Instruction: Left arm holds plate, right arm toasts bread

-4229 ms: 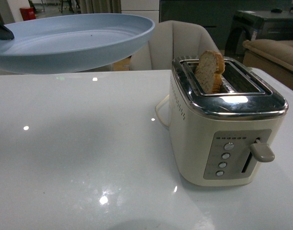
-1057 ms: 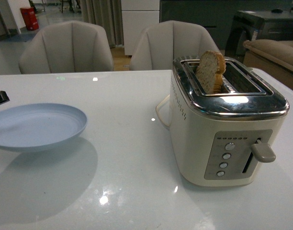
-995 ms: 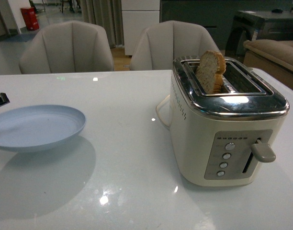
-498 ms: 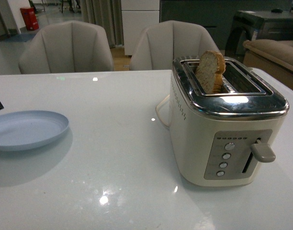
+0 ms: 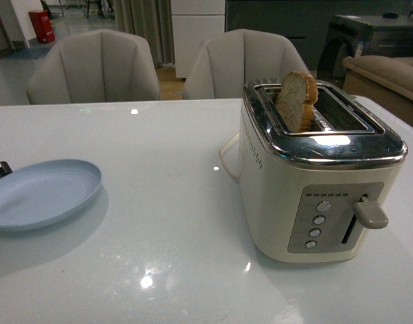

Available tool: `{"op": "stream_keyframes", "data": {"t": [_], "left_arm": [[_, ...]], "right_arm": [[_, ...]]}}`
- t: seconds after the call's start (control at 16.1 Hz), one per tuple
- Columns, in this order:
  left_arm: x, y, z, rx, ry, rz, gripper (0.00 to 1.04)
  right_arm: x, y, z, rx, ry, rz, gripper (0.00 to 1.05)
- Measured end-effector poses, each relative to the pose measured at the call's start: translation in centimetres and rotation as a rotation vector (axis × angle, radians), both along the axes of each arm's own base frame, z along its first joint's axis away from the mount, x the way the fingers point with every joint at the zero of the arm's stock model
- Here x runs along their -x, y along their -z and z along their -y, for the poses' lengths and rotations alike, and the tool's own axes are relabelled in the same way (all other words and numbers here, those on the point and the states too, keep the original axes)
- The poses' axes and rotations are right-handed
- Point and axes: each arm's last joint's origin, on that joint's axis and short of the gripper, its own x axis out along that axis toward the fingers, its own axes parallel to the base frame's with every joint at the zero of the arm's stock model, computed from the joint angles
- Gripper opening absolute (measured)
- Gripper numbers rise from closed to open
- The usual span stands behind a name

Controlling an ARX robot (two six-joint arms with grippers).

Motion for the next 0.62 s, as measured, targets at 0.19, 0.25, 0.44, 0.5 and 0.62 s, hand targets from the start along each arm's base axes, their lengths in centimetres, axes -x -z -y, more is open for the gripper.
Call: {"op": "stream_keyframes", "data": {"t": [0.19,0.25,0.44,0.5,0.62], "left_arm": [[0.1,0.2,0.6,-0.014,0.024,-0.040,0.03],[0.3,0.3,0.8,-0.034,0.050,-0.080,0.13],[0.5,0.5,1.4,-0.065,0.103,-0.120,0.46],[0.4,0.1,1.4,-0.061,0.110,-0.114,0.58],[0.3,-1.3,1.6,-0.054,0.126,-0.078,0.78]], "right_arm": [[0.0,0.0,0.0,0.000,0.000,0.000,0.98],[0.0,0.0,0.0,0.000,0.000,0.000,0.98],[0.0,0.0,0.0,0.000,0.000,0.000,0.98],[0.0,0.0,0.0,0.000,0.000,0.000,0.98],[0.0,0.0,0.0,0.000,0.000,0.000,0.98]]}}
